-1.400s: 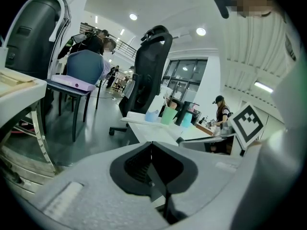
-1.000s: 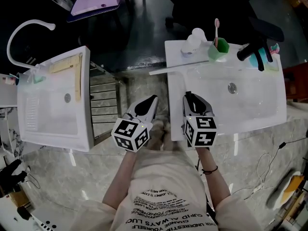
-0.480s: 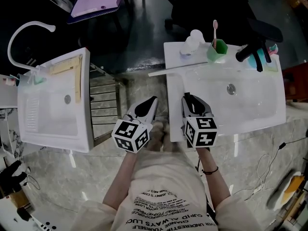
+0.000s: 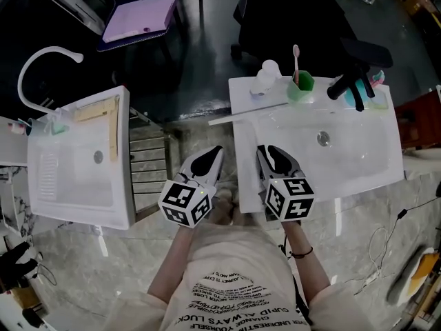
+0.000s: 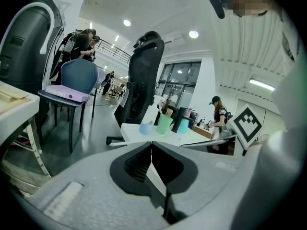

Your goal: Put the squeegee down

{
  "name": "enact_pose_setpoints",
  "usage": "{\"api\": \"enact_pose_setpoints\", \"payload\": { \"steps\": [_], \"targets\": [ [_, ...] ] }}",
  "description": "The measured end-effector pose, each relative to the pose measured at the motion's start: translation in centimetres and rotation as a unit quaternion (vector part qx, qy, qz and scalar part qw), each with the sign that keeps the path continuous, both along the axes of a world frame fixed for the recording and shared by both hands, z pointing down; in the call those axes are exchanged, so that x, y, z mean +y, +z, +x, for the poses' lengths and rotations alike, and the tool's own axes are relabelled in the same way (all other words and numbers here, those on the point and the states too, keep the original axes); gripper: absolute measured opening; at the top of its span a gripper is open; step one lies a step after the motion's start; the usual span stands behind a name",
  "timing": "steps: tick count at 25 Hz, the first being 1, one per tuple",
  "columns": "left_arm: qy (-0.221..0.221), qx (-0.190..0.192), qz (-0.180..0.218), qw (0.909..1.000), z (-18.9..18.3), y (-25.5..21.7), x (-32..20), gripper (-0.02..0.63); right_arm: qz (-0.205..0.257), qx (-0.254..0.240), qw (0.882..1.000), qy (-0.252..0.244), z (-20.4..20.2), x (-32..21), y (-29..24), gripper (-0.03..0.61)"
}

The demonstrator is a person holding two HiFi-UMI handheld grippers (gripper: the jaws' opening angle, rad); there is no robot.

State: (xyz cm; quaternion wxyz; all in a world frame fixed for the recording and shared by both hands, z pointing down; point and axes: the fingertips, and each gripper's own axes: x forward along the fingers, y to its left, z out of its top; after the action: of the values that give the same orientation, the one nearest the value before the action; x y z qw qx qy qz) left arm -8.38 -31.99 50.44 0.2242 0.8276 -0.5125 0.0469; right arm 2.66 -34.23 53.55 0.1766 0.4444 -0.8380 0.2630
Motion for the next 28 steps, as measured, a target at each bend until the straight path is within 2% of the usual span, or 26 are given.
{"api": "enact_pose_setpoints", "payload": {
  "steps": [4,8,16,19,28],
  "targets": [
    [0.014,-0.01,0.025,0.9996,0.4,-2.1,-0.4,0.023,0.016,-0.022,1.0,0.001,0.6,-0.4,-2.2,0.115],
    [0.027,-0.019,0.047,0.9984,0.9,-3.9,-0.6,0.023,0.037,-0.026,0.999,-0.002,1.3,-0.8,-4.3,0.069],
    [0.043,-0.03,0.084,0.9951,1.3,-6.5,-1.1,0.023,0.073,-0.051,0.996,0.012,3.0,-1.7,-7.4,0.033],
    [0.04,-0.029,0.09,0.9948,1.2,-7.0,-1.0,0.023,0.083,-0.072,0.994,0.016,3.4,-1.8,-8.1,0.01],
    [0.022,-0.031,0.115,0.9926,0.3,-8.8,-1.4,0.023,0.12,-0.092,0.988,0.004,4.4,-2.0,-10.2,0.005]
  ]
}}
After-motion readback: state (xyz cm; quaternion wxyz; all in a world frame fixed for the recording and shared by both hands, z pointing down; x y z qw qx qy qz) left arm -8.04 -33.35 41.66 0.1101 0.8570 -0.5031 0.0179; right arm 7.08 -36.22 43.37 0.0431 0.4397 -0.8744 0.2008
